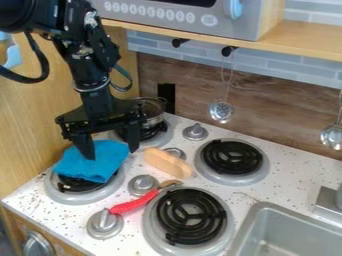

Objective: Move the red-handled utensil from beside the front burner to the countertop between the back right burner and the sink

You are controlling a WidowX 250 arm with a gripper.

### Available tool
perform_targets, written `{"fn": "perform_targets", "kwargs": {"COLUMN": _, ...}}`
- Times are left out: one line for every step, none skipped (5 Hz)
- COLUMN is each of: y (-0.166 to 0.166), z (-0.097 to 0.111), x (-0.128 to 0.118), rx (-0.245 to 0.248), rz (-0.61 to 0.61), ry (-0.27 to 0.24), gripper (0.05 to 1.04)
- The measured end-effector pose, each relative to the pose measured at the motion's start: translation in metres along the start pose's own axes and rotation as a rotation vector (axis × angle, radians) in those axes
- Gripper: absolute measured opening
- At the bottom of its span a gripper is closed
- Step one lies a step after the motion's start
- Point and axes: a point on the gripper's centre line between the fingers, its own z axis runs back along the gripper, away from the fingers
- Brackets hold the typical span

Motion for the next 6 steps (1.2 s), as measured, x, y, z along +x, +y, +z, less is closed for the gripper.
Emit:
{"fn": "perform_targets", "kwargs": {"y": 0.002, "z": -0.006, "x": -0.003, "rx": 0.012, "rz": -0.002, "ry": 0.02, "gripper": 1.005}}
{"fn": "perform_targets", "kwargs": {"y": 0.003, "z": -0.025, "x": -0.008, "rx": 0.031, "rz": -0.095, "ry": 0.075, "gripper": 1.005}}
{"fn": "perform_targets", "kwargs": {"y": 0.002, "z": -0.043, "x": -0.004, "rx": 0.048, "rz": -0.161, "ry": 0.089, "gripper": 1.005}}
{"fn": "perform_targets", "kwargs": {"y": -0.001, "z": -0.061, "x": -0.001, "rx": 0.035, "rz": -0.285, "ry": 0.106, "gripper": 1.005}}
{"fn": "perform_targets", "kwargs": {"y": -0.009, "z": -0.073, "x": -0.001, "rx": -0.024, "rz": -0.456, "ry": 0.1, "gripper": 1.005}}
{"fn": "perform_targets", "kwargs": {"y": -0.015, "z": -0.078, "x": 0.003, "rx": -0.063, "rz": -0.584, "ry": 0.048, "gripper": 1.005}}
